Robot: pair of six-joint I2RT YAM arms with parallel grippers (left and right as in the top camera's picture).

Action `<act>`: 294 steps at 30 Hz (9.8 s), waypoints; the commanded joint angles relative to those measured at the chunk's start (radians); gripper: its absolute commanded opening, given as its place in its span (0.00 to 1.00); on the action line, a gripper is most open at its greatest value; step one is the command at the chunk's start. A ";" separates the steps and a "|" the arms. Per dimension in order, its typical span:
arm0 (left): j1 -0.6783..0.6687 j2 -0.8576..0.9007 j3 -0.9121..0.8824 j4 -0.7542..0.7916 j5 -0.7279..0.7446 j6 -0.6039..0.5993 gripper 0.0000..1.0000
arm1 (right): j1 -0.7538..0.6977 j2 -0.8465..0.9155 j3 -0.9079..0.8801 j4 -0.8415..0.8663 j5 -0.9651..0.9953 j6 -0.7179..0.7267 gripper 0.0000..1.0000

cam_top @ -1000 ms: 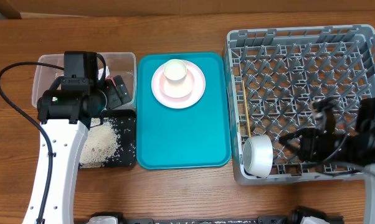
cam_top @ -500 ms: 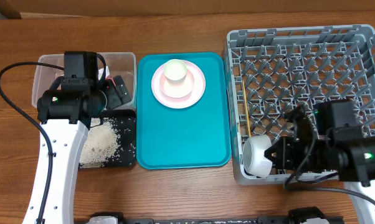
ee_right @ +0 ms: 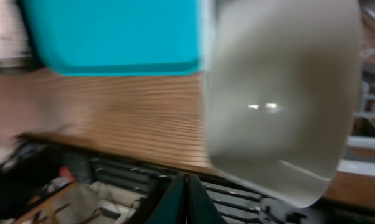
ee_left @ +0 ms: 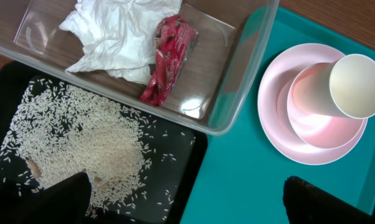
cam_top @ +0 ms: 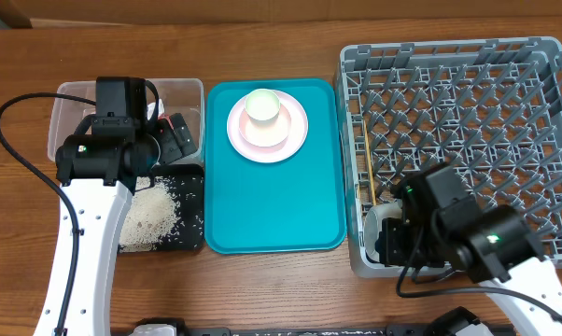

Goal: Sort waste into correct bins and load items into the dishwasher

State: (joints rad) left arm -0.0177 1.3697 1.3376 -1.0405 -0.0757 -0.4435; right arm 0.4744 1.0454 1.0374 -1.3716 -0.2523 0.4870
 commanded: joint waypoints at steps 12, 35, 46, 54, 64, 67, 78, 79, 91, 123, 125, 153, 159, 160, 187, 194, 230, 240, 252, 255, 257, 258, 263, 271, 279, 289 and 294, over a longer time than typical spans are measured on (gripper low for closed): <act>0.004 -0.001 0.014 0.001 -0.002 0.002 1.00 | 0.023 0.059 -0.037 0.011 0.387 0.229 0.08; 0.004 -0.001 0.014 0.001 -0.002 0.002 1.00 | 0.023 0.053 -0.002 0.002 0.357 0.227 0.41; 0.004 -0.001 0.014 0.001 -0.002 0.002 1.00 | 0.023 0.061 -0.001 -0.008 0.323 0.229 0.24; 0.004 -0.001 0.014 0.001 -0.002 0.002 1.00 | 0.023 0.067 -0.070 -0.039 0.319 0.303 0.18; 0.004 -0.001 0.014 0.001 -0.002 0.002 1.00 | 0.023 0.066 -0.148 0.040 0.318 0.310 0.22; 0.004 -0.001 0.014 0.001 -0.002 0.002 1.00 | 0.023 0.066 -0.137 0.025 0.318 0.309 0.22; 0.004 -0.001 0.014 0.001 -0.002 0.002 1.00 | 0.023 0.050 0.127 0.030 0.167 0.060 0.25; 0.004 -0.001 0.014 0.001 -0.002 0.002 1.00 | 0.024 0.051 0.142 0.038 0.154 0.050 0.26; 0.004 -0.001 0.014 0.001 -0.002 0.002 1.00 | 0.024 0.095 0.154 0.086 0.148 0.035 0.42; 0.004 -0.001 0.014 0.001 -0.002 0.002 1.00 | 0.093 0.837 0.773 0.524 0.121 -0.431 0.50; 0.004 -0.001 0.014 0.001 -0.002 0.002 1.00 | 0.116 0.886 0.773 0.608 0.150 -0.467 0.47; 0.004 -0.001 0.014 0.001 -0.002 0.002 1.00 | 0.216 1.104 0.787 0.765 0.388 -0.557 0.04; 0.004 -0.001 0.014 0.001 -0.002 0.002 1.00 | 0.208 0.914 0.822 0.660 0.269 -0.482 0.04; 0.004 -0.001 0.014 0.001 -0.002 0.002 1.00 | 0.200 0.868 0.822 0.637 0.223 -0.482 0.04; 0.004 -0.001 0.014 0.001 -0.002 0.002 1.00 | -0.436 0.653 0.435 0.041 -0.954 -1.041 0.04; 0.004 -0.001 0.014 0.001 -0.002 0.002 1.00 | -0.464 0.683 0.298 0.147 -0.902 -1.041 0.04; 0.004 -0.001 0.014 0.001 -0.002 0.002 1.00 | -0.585 0.685 0.174 0.058 -0.664 -1.037 0.04; 0.004 -0.001 0.014 0.001 -0.002 0.002 1.00 | -0.596 0.685 0.174 0.005 -0.634 -1.038 0.04; 0.004 -0.001 0.014 0.001 -0.002 0.002 1.00 | -0.587 0.685 0.138 0.087 -0.830 -1.153 0.04; 0.004 -0.001 0.014 0.001 -0.002 0.002 1.00 | -0.587 0.685 0.098 0.145 -0.831 -1.153 0.04; 0.004 -0.001 0.014 0.001 -0.002 0.002 1.00 | -0.587 0.685 0.066 0.187 -0.831 -1.151 0.04; 0.004 -0.001 0.014 0.001 -0.002 0.002 1.00 | -0.587 0.685 0.053 0.203 -0.831 -1.143 0.04; 0.004 -0.001 0.014 0.001 -0.002 0.002 1.00 | -0.601 0.685 0.050 0.141 -0.813 -1.131 0.04; 0.004 -0.001 0.014 0.001 -0.002 0.002 1.00 | -0.678 0.683 0.058 0.100 -0.732 -0.972 0.04; 0.004 -0.001 0.014 0.001 -0.002 0.002 1.00 | -0.711 0.683 0.058 0.145 -0.696 -0.936 0.05; 0.004 -0.001 0.014 0.001 -0.002 0.002 1.00 | -0.640 0.683 0.056 0.128 -1.018 -1.155 0.04; 0.004 -0.001 0.014 0.001 -0.002 0.002 1.00 | -0.562 0.683 0.056 0.138 -1.044 -1.207 0.04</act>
State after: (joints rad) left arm -0.0177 1.3697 1.3376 -1.0405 -0.0757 -0.4435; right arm -0.1333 1.7226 1.1027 -1.2381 -1.2453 -0.6514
